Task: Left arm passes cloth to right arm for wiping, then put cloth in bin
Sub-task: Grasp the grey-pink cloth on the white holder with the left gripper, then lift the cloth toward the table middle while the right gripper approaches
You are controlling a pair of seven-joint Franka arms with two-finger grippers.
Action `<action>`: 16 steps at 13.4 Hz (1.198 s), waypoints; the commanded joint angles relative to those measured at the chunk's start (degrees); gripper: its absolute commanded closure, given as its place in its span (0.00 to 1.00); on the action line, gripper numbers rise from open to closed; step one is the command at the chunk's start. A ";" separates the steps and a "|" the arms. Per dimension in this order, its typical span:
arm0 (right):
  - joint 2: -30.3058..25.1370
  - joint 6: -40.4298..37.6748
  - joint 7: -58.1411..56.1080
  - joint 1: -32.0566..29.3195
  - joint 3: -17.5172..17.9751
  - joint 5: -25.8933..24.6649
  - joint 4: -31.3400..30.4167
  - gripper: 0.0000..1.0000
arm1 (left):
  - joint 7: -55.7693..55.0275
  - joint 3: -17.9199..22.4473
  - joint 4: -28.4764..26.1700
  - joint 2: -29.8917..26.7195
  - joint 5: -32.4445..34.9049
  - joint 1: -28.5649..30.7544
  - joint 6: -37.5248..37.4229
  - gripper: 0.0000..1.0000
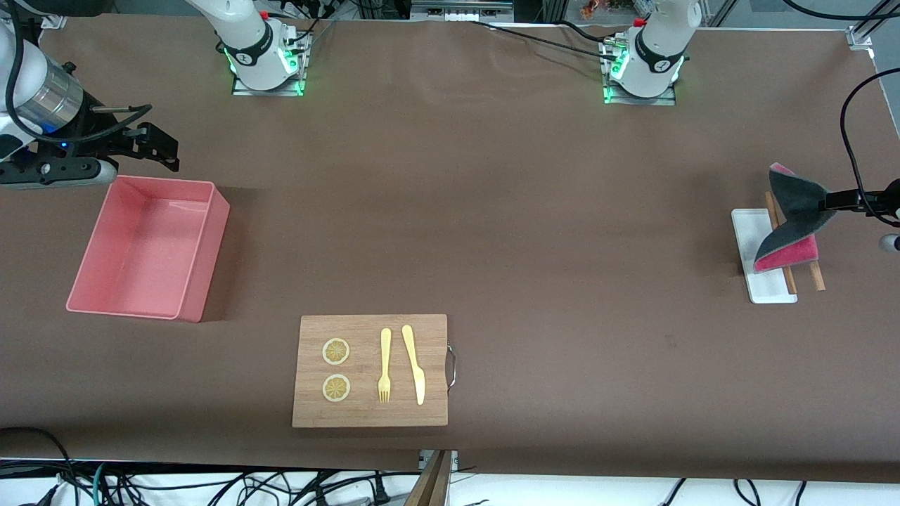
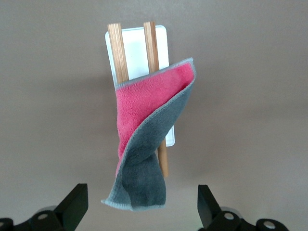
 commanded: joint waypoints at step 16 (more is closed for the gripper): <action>-0.44 -3.00 -42.44 -2.57 1.55 13.27 -2.57 0.00 | 9.71 -5.43 6.81 4.12 3.98 1.18 -14.36 1.00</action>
